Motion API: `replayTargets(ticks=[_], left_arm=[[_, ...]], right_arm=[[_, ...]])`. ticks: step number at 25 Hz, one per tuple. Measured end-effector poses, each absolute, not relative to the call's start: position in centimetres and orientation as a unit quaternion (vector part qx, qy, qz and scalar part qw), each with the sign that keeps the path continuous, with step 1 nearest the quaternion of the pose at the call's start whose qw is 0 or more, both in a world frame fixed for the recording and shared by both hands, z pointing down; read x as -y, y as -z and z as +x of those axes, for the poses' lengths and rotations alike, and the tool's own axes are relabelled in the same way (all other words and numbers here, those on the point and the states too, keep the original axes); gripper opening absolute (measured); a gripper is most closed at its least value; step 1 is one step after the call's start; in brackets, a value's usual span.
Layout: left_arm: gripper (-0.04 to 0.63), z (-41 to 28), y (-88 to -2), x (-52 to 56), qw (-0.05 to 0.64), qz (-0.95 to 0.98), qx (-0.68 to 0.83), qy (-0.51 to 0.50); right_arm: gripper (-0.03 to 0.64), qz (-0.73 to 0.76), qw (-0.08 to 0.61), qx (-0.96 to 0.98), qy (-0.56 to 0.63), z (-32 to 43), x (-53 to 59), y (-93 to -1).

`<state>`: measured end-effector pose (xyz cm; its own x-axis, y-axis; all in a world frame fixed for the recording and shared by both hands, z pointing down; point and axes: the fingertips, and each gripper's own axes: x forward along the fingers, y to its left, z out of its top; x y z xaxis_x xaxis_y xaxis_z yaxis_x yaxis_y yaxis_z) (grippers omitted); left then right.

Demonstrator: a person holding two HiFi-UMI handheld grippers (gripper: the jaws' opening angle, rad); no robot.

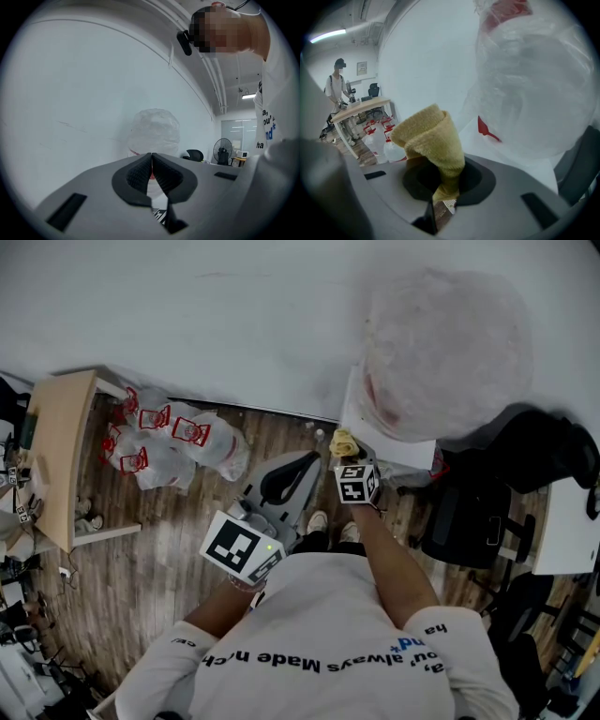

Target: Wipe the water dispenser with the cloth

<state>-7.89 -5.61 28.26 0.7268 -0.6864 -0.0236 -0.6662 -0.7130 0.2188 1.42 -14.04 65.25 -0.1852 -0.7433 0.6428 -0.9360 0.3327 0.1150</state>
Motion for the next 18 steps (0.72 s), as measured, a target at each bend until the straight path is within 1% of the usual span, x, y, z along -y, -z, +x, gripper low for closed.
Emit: replayTargets(ticks=[2, 4, 8, 18], left_arm=[[0.02, -7.8, -28.1, 5.6, 0.097, 0.924, 0.366, 0.053], [0.02, -7.8, -28.0, 5.7, 0.096, 0.924, 0.366, 0.055], [0.02, -7.7, -27.8, 5.9, 0.094, 0.924, 0.365, 0.058], [0.02, -5.9, -28.1, 6.2, 0.098, 0.928, 0.353, 0.064]], right_arm=[[0.063, 0.552, 0.307, 0.757, -0.167, 1.4, 14.0, -65.1], [0.064, 0.55, 0.287, 0.763, -0.182, 1.6, 13.6, -64.2], [0.064, 0.547, 0.254, 0.782, -0.16, 2.5, 12.0, -60.9], [0.064, 0.59, 0.219, 0.757, -0.174, 13.4, 9.0, -58.1]])
